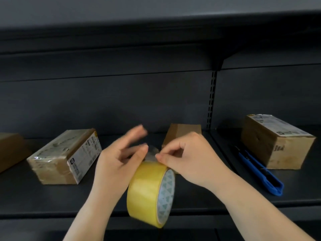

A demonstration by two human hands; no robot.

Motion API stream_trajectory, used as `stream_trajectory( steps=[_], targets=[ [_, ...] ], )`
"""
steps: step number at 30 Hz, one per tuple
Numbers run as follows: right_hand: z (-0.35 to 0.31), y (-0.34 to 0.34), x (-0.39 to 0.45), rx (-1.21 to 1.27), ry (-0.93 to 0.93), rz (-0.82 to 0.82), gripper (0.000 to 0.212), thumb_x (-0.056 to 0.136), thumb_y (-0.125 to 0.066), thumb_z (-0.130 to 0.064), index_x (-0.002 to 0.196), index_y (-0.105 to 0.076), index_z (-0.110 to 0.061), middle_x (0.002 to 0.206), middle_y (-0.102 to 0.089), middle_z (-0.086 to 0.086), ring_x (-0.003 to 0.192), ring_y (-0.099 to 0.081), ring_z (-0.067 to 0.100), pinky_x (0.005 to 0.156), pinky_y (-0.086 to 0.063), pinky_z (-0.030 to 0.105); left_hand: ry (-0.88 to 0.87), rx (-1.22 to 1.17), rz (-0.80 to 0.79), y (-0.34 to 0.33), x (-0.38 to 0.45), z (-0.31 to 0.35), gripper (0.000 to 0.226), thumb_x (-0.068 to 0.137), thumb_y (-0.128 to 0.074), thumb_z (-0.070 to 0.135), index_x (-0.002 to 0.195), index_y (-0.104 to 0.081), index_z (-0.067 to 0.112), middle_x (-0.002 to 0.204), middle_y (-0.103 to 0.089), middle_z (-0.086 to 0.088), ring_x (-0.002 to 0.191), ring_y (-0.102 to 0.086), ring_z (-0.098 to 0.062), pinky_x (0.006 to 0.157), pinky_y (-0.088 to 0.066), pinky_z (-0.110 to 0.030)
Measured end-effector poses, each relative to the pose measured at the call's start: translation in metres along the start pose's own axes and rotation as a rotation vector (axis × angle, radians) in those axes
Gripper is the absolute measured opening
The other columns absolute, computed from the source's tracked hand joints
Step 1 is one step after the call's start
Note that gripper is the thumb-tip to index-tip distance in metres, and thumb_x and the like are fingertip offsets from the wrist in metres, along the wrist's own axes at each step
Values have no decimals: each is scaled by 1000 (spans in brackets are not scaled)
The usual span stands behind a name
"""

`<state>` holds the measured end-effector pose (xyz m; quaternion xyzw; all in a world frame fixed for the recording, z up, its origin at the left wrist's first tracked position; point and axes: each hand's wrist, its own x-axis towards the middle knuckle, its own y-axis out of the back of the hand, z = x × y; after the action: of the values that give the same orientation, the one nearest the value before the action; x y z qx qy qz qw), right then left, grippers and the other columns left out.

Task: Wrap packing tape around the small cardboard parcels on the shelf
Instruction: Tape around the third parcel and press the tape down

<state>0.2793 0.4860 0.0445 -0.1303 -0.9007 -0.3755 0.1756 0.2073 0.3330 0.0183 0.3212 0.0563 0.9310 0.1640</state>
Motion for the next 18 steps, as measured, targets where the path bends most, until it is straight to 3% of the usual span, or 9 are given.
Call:
stream_trajectory(
  steps=[3,6,10,12,14,18],
  targets=[
    [3,6,0,15,-43,48,10,80,-69,-31,75,-76,-26,69,-69,-19,77,-61,-6,76,-44,11,74,-139,98,10,-2,-6,40,61,-70,49,95,-59,31,97,-65,5,76,-70,-10,62,-56,-20],
    [9,9,2,63,-66,116,9,79,-70,-31,75,-76,-25,71,-71,-15,77,-61,-6,72,-45,8,96,-261,-195,15,-9,-18,55,59,-68,69,80,-67,19,74,-67,1,67,-64,-12,61,-51,-19],
    [20,17,16,121,-101,159,9,79,-71,-25,71,-75,-23,68,-71,-8,70,-65,0,67,-49,13,115,-379,-536,0,-15,-29,39,75,-69,48,89,-73,12,84,-74,-7,86,-68,-28,85,-53,-37],
    [29,25,23,205,-146,93,14,79,-71,-21,66,-74,-22,65,-71,-2,64,-64,5,65,-49,16,151,-438,-519,-4,-13,-28,34,73,-72,45,88,-73,15,81,-74,-8,81,-69,-24,81,-54,-38],
    [36,28,25,322,-191,27,17,81,-70,-16,64,-74,-14,62,-69,6,58,-62,12,63,-49,18,195,-476,-414,-3,-8,-24,38,64,-76,52,83,-74,20,71,-73,-7,69,-69,-16,69,-55,-29],
    [40,22,26,405,-193,113,16,81,-68,-10,66,-72,-5,57,-66,5,48,-57,9,56,-49,18,245,-427,-297,0,-6,-4,50,45,-82,57,75,-75,17,61,-70,-4,53,-65,-10,52,-53,-22]
  ],
)
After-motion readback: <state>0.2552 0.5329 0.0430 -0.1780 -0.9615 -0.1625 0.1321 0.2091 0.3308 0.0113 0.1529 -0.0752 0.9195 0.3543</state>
